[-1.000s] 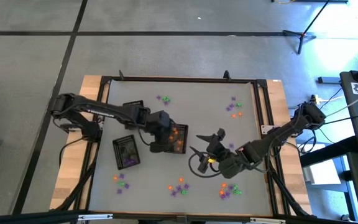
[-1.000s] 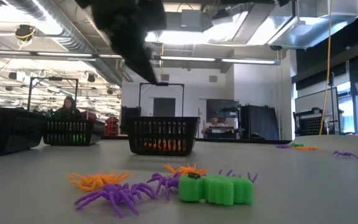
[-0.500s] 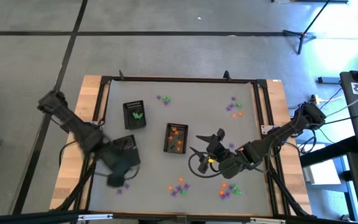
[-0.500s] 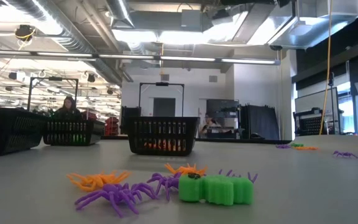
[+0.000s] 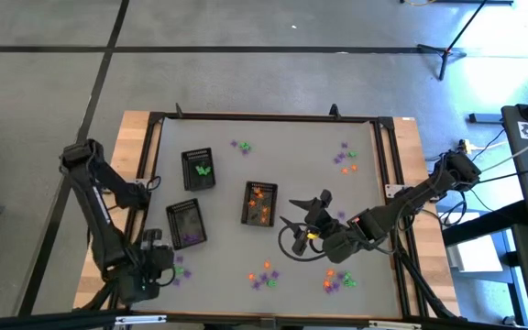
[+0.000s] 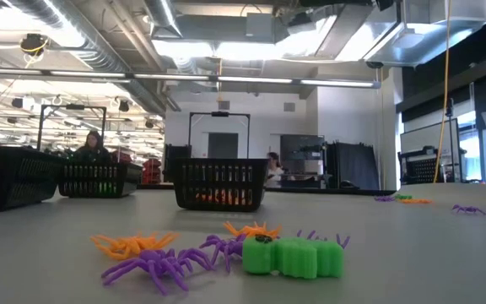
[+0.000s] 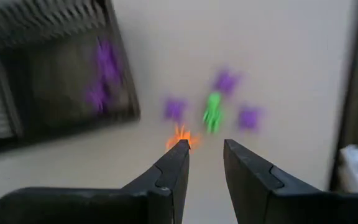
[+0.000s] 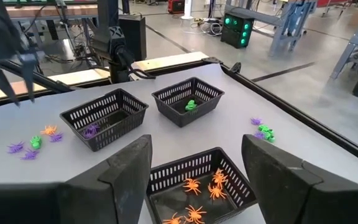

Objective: Sort Halloween decoration
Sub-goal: Put the orange spider toy into the bottom right black basket

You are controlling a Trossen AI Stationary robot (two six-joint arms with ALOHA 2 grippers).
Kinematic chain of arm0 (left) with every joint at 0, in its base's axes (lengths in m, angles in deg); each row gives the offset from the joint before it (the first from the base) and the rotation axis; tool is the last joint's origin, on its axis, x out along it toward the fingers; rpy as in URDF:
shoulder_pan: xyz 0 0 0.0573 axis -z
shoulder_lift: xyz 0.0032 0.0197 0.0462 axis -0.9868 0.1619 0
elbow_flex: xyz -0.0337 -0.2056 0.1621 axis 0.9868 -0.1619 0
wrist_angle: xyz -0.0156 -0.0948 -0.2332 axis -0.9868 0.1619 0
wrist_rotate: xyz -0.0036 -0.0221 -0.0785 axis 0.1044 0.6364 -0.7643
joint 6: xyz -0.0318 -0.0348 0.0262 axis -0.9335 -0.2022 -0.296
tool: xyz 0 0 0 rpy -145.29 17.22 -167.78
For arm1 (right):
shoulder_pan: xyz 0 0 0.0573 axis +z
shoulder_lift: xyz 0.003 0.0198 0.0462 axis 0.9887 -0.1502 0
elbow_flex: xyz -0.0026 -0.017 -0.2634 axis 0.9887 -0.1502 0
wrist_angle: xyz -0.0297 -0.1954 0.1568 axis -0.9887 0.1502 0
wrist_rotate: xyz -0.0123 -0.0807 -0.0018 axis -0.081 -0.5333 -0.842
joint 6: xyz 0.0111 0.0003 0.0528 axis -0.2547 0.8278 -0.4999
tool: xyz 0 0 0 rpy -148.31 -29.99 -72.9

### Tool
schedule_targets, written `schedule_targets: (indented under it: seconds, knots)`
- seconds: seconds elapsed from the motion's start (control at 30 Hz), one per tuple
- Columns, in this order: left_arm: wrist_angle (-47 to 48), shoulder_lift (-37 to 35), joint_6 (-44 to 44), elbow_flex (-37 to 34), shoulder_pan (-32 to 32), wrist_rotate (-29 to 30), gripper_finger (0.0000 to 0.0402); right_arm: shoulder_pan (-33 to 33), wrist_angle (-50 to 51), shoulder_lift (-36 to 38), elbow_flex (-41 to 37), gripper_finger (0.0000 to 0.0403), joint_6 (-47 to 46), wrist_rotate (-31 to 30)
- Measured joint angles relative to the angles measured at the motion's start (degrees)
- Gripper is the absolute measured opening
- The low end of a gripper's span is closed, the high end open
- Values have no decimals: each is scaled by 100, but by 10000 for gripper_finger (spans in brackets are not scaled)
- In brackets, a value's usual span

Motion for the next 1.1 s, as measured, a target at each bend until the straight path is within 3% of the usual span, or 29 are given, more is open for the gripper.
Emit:
schedule_targets:
  seconds: [0.23, 0.37, 1.1]
  knots:
    - [-1673, 169, -313, -1300, 29, -731, 92, 0, 2, 0, 0, 246, -1, 1]
    - [-1836, 170, -603, -1636, 26, -828, 92, 0, 2, 0, 0, 246, 0, 2]
    - [-1957, 163, -778, -1799, 16, -379, 91, 0, 44, -4, 0, 246, -105, 2]
